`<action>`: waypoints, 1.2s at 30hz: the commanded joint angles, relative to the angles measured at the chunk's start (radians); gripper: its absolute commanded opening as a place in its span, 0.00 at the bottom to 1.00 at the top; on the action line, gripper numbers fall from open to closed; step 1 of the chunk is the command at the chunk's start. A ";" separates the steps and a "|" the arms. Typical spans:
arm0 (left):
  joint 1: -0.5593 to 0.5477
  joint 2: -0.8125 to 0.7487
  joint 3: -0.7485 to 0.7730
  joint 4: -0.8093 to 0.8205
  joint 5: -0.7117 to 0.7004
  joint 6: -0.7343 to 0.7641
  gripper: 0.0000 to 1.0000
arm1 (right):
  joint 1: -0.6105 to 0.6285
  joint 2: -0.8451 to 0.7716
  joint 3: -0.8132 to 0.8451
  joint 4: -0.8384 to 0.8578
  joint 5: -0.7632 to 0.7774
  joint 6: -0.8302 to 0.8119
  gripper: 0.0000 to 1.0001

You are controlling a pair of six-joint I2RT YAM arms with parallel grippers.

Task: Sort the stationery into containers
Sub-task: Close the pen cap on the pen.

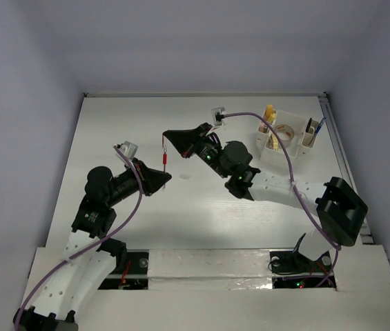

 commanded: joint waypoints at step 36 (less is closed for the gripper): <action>0.007 0.003 -0.004 0.056 0.027 -0.007 0.00 | 0.038 -0.065 0.044 -0.009 0.075 -0.096 0.00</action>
